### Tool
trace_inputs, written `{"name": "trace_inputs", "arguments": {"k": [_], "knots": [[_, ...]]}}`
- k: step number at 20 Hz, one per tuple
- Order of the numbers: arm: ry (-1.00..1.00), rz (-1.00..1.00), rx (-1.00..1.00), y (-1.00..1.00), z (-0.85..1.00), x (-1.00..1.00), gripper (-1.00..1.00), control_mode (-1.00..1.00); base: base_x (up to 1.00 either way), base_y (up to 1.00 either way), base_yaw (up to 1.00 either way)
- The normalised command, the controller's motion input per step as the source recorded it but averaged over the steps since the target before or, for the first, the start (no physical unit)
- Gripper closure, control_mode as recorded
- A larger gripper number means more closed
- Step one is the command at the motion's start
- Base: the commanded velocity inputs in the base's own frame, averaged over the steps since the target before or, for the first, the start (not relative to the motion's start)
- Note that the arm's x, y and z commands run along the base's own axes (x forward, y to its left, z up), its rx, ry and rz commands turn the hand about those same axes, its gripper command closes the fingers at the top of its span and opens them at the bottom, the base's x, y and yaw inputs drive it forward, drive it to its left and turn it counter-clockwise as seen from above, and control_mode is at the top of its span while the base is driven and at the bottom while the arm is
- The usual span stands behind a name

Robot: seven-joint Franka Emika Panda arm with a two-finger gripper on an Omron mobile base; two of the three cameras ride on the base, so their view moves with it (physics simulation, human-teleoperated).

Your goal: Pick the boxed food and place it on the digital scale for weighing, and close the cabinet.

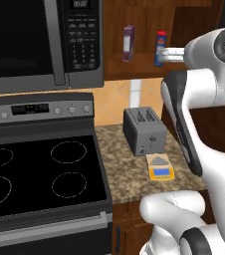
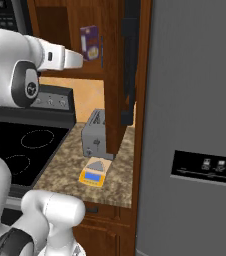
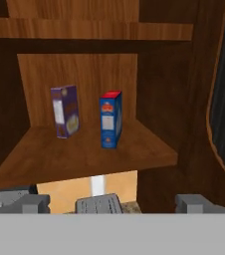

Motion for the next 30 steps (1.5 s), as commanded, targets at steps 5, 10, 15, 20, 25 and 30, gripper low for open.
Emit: {"name": "trace_inputs", "arguments": {"k": [5, 10, 15, 20, 25, 30], "knots": [[0.0, -0.01, 0.0, -0.01, 0.0, 0.48, -1.0, -1.0, 0.0, 0.0, 0.0], [0.0, -0.01, 0.0, -0.01, 0.0, 0.54, -1.0, -1.0, 0.0, 0.0, 0.0], [0.0, 0.0, 0.0, -0.03, 0.0, 0.42, -1.0, -1.0, 0.0, 0.0, 0.0], [0.0, 0.0, 0.0, -0.05, -0.04, 0.34, -1.0, -1.0, 0.0, 0.0, 0.0], [0.0, -0.01, 0.0, 0.0, 0.0, 0.05, -1.0, -1.0, 0.0, 0.0, 0.0], [0.0, -0.02, 0.0, 0.0, 0.0, 0.01, -1.0, -1.0, 0.0, 0.0, 0.0]]}}
